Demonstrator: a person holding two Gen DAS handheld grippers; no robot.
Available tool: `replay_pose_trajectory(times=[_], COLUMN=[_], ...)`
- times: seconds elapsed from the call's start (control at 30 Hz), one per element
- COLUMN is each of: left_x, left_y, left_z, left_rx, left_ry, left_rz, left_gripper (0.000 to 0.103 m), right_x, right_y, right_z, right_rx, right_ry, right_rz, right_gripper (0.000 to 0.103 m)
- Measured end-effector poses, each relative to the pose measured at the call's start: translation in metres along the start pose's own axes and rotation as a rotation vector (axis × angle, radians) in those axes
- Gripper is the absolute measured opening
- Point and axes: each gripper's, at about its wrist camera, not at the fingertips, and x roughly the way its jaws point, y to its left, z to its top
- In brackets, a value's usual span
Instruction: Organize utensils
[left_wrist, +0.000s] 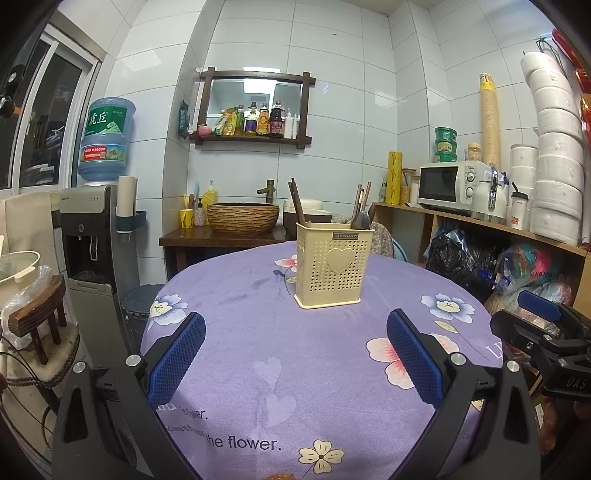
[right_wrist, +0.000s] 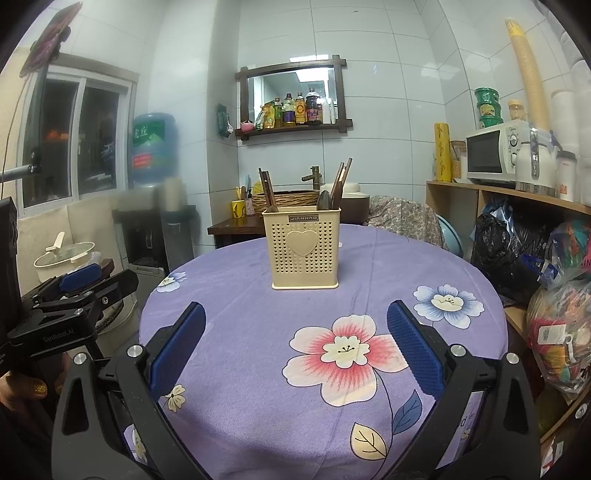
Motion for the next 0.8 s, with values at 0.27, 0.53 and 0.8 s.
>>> replay_pose_trajectory(times=[0.27,0.53,0.8], left_x=[0.000,-0.001,0.000], left_y=[0.002,0.009,0.011], left_z=[0.000,0.000,0.000], left_rx=[0.002,-0.008,0.000], left_ry=[-0.002,0.000,0.008], left_rz=[0.001,-0.002,0.002], left_gripper=[0.098,0.098,0.098], right_x=[0.000,0.002,0.002], right_y=[0.001,0.002,0.002], right_z=[-0.001,-0.002,-0.002], right_rx=[0.003,0.006,0.007], right_ry=[0.003,0.012,0.012], right_rz=[0.001,0.005,0.005], right_gripper=[0.097,0.097,0.097])
